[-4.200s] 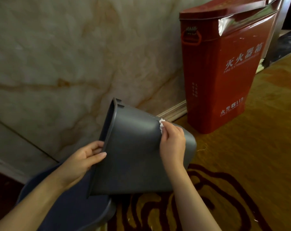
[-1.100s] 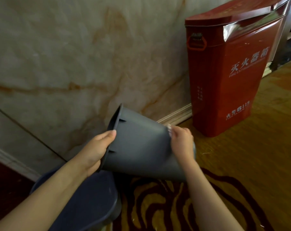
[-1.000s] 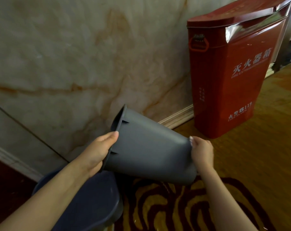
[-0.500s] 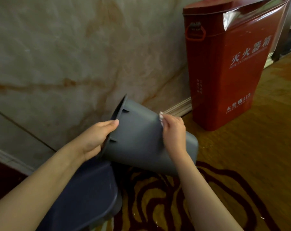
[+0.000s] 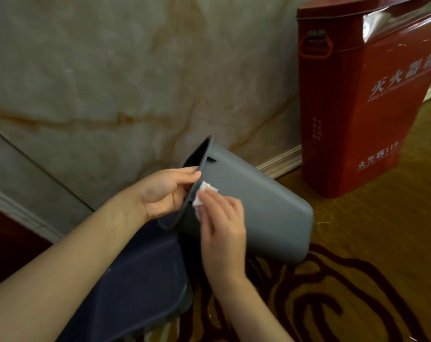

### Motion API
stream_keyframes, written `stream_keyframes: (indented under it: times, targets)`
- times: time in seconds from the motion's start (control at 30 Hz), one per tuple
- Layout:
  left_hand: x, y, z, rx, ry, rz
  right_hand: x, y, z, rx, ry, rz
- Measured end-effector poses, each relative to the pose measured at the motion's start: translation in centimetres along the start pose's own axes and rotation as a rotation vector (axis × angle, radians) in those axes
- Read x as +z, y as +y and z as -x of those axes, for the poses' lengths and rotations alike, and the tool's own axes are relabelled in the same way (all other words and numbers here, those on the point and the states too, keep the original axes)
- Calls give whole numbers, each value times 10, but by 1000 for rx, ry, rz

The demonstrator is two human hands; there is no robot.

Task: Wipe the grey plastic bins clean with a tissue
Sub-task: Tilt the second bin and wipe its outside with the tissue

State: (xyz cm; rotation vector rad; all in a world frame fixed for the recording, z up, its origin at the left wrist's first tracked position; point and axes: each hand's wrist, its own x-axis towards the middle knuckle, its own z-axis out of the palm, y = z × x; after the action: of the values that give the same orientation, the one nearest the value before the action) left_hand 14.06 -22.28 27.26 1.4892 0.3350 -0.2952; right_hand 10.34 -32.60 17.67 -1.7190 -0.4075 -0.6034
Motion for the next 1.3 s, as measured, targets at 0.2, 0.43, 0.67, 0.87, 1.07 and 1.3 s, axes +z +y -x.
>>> stream_keyframes:
  times: [0.2,0.43,0.67,0.87,1.07,1.3]
  targets:
    - [8,1,-5,-32,19,17,5,-1,1,-57,53,10]
    - [17,6,-13,-53,32,-37,2,7,-4,-37,89,-2]
    - [14,5,-11,-28,136,-55,-3,44,20,-104,96,-7]
    - [-6,7,-4,-48,194,-30,-40,102,40,218,170,133]
    - [-6,4,-6,-51,154,-18,-12,46,26,-27,134,117]
    - [18,11,-17,17,210,-285,-7,66,44,37,122,33]
